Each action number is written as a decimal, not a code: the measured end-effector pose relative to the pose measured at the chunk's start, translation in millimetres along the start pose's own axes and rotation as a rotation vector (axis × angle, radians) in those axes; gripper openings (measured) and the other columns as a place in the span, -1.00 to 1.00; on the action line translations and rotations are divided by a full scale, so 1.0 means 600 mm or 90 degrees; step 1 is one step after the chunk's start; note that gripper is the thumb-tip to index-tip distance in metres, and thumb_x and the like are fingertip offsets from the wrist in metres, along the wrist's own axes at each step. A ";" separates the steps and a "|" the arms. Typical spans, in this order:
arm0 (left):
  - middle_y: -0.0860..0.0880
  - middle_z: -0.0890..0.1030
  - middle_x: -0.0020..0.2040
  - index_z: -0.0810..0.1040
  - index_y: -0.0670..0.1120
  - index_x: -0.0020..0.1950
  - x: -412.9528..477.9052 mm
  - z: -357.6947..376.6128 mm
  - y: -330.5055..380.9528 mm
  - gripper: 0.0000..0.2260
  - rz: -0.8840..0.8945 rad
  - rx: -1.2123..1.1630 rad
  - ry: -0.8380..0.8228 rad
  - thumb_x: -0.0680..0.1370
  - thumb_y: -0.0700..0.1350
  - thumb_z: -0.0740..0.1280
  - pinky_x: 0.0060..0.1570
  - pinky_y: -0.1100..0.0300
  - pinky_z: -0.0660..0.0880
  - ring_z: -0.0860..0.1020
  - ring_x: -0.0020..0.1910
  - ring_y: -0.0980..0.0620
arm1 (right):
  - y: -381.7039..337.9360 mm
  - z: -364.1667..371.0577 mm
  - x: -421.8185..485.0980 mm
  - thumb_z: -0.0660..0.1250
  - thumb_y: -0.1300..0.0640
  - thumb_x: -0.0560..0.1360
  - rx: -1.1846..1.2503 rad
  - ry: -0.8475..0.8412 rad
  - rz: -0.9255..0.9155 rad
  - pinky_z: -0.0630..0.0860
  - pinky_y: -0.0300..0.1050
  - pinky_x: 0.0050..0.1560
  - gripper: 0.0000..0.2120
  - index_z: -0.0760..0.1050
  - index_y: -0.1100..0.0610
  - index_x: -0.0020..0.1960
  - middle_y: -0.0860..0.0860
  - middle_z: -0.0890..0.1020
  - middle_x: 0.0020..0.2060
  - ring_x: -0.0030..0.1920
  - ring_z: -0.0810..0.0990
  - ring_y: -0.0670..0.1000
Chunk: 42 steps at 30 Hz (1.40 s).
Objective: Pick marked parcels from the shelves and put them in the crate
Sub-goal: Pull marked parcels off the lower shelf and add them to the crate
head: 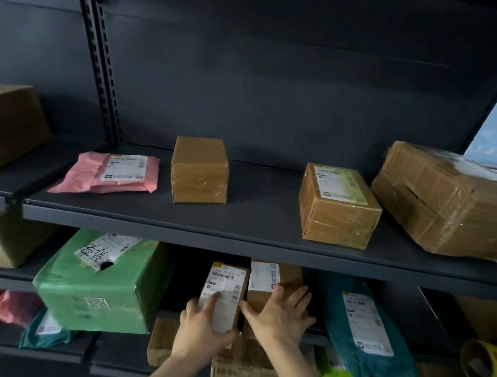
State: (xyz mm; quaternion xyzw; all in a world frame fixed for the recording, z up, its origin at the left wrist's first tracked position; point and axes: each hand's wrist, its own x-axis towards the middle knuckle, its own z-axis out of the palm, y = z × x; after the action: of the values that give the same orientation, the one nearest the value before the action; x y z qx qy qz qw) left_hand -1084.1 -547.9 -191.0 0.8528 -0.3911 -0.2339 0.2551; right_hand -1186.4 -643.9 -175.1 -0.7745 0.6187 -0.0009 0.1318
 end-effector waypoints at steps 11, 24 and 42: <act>-0.09 0.36 0.25 0.21 0.12 0.44 -0.001 -0.011 -0.017 -0.26 -0.034 -0.105 0.025 0.32 0.22 0.39 0.18 0.02 0.47 0.43 0.20 -0.13 | 0.083 -0.008 -0.026 0.32 -0.38 0.25 0.423 -0.031 0.048 0.36 0.15 0.29 -0.16 0.22 -0.02 0.40 0.13 0.37 0.33 0.28 0.37 0.19; -0.10 0.34 0.31 0.21 0.06 0.44 -0.007 0.014 0.006 -0.29 -0.032 -0.111 0.031 0.37 0.17 0.41 0.15 0.10 0.45 0.42 0.22 -0.09 | 0.131 0.025 -0.036 0.27 -0.05 0.51 0.903 -0.156 0.147 0.52 0.03 -0.02 -0.65 0.37 -0.01 0.26 0.09 0.55 0.05 0.02 0.53 0.10; -0.13 0.14 0.48 0.19 0.13 0.49 0.052 0.028 0.039 -0.42 0.018 -0.005 0.052 0.51 0.17 0.29 0.32 0.04 0.34 0.17 0.44 -0.14 | 0.141 0.007 0.025 0.23 -0.02 0.53 0.322 0.078 -0.228 0.38 -0.17 0.30 -0.46 0.12 -0.19 0.45 0.04 0.20 0.45 0.31 0.41 -0.02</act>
State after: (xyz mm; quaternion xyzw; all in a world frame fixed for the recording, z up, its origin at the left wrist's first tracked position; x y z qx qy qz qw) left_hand -1088.4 -590.0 -195.4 0.8552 -0.3910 -0.1966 0.2775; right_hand -1263.2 -674.1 -198.9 -0.8122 0.4596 -0.2244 0.2808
